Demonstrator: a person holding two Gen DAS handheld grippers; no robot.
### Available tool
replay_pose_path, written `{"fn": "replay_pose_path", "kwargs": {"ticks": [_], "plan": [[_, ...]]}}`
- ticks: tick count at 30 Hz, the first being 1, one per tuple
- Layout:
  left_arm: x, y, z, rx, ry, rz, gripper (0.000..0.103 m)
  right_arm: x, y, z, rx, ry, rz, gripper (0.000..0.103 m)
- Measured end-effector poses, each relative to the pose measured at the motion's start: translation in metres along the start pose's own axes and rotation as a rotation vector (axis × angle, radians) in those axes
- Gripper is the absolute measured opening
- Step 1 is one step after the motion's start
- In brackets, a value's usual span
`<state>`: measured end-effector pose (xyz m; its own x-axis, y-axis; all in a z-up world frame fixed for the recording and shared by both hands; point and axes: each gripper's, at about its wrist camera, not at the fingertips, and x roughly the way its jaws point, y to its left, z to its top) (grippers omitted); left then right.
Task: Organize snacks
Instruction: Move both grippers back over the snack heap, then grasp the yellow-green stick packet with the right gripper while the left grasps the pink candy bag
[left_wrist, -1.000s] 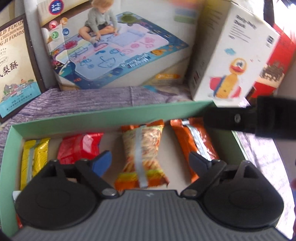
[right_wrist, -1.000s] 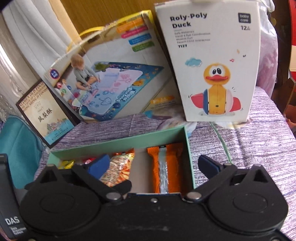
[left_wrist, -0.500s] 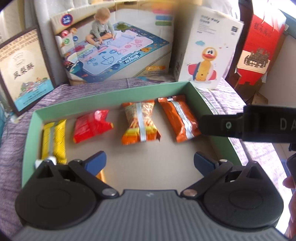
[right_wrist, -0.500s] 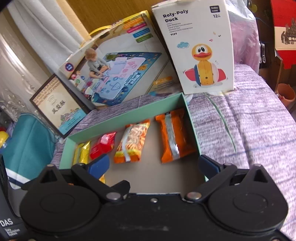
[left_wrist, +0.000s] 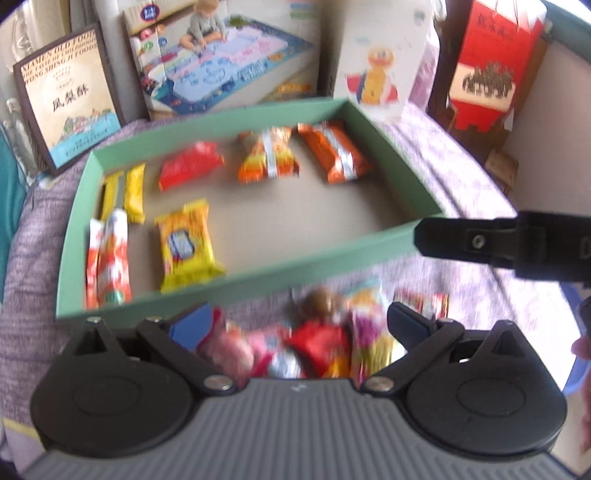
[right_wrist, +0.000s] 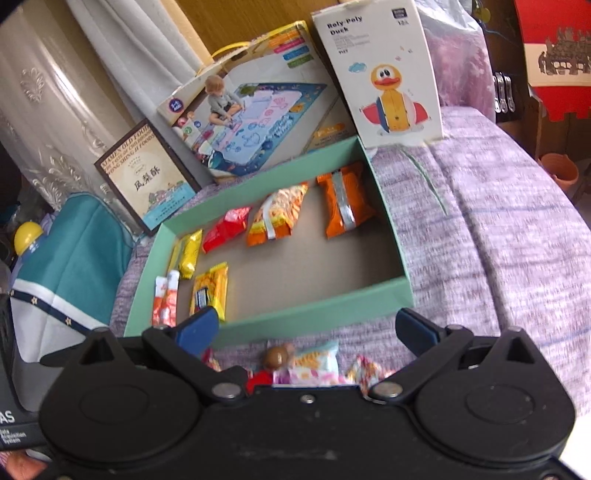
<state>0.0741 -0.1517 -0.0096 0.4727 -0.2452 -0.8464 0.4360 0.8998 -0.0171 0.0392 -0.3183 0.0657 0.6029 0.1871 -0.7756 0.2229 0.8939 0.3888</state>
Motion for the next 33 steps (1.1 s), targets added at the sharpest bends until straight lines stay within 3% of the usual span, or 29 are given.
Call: {"fn": "replay_pose_path", "kwargs": {"ticks": [4,12,16,20,25,29,33], "plan": [[0.002,-0.001,-0.026,0.019,0.043,0.012,0.095,-0.009,-0.011,-0.023,0.050,0.022,0.003,0.103],[-0.017,-0.038,-0.065,0.155,0.095,-0.150,0.088,-0.031,-0.031,-0.060,0.102,0.036,-0.044,0.103],[-0.017,-0.050,-0.073,0.201,0.100,-0.136,0.083,-0.039,-0.038,-0.078,0.133,0.050,-0.030,0.087],[-0.016,-0.031,-0.069,0.146,0.097,-0.113,0.082,-0.044,-0.046,-0.095,0.183,0.066,-0.007,0.073],[-0.015,0.002,-0.064,0.044,0.095,-0.047,0.082,-0.038,-0.045,-0.112,0.220,0.118,0.039,0.046],[-0.018,0.012,-0.060,0.004,0.080,-0.016,0.082,-0.023,-0.035,-0.122,0.230,0.164,0.020,0.045],[-0.017,0.010,-0.056,0.006,0.074,-0.008,0.082,-0.015,-0.027,-0.125,0.193,0.129,-0.030,0.044]]}}
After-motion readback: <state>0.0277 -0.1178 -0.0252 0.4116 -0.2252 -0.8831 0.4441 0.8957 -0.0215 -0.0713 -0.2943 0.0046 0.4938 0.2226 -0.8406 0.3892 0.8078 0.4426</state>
